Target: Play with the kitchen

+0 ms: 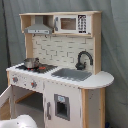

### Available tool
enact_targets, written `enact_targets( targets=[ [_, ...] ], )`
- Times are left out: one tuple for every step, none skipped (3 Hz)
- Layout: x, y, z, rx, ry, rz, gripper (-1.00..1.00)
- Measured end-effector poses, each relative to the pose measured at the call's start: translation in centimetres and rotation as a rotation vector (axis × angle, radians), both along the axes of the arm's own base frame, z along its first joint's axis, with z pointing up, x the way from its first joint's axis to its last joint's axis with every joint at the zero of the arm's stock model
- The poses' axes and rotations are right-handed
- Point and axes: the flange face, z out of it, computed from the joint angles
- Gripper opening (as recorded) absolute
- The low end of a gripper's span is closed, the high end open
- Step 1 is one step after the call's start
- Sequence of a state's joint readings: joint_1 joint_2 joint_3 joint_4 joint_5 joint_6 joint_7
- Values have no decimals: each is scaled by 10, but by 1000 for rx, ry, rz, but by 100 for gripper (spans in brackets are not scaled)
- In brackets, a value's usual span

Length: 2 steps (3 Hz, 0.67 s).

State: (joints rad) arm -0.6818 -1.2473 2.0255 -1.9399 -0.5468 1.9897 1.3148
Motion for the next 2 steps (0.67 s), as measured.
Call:
enact_targets(
  targets=[
    [1,-1,0,1,0,-3,100],
    [25,-26,-5,-1,-7,-53,100]
  ],
)
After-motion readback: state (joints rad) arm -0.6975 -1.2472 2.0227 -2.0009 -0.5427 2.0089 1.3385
